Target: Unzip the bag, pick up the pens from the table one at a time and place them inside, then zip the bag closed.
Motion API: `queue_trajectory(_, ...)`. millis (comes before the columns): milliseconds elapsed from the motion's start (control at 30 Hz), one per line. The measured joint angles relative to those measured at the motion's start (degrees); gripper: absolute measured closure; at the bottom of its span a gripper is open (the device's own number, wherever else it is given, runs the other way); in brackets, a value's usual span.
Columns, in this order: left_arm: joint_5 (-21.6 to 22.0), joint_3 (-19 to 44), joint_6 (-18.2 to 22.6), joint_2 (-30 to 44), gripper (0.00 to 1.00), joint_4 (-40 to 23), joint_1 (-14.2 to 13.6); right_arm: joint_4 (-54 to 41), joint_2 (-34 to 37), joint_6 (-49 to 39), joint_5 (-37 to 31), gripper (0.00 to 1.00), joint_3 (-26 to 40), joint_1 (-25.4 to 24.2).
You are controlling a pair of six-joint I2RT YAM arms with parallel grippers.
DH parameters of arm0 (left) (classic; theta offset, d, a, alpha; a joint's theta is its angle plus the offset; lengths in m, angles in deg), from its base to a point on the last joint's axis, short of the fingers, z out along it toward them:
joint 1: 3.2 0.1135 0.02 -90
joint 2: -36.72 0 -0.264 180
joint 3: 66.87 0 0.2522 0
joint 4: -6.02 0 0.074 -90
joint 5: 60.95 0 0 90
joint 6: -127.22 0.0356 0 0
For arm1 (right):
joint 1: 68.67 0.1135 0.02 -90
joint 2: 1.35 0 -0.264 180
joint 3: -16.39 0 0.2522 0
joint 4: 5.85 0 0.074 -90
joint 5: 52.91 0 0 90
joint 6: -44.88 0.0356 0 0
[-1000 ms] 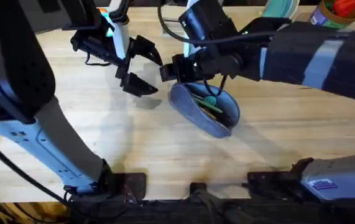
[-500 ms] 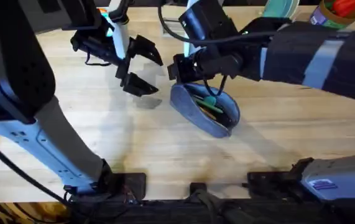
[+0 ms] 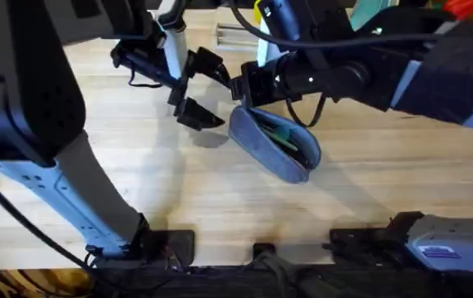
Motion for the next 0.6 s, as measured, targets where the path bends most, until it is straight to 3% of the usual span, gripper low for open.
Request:
queue_trajectory(200, -0.5, 0.0, 0.0, 0.0, 0.007, 1.9, -4.1, 0.0, 0.0, -0.2, 0.0, 0.971, 0.0, 0.0)
queue_trajectory(600, -3.1, 0.0, 0.0, 0.9, 0.007, 2.5, -8.0, 0.3, 0.0, -0.2, 0.0, 0.971, 0.0, 0.0)
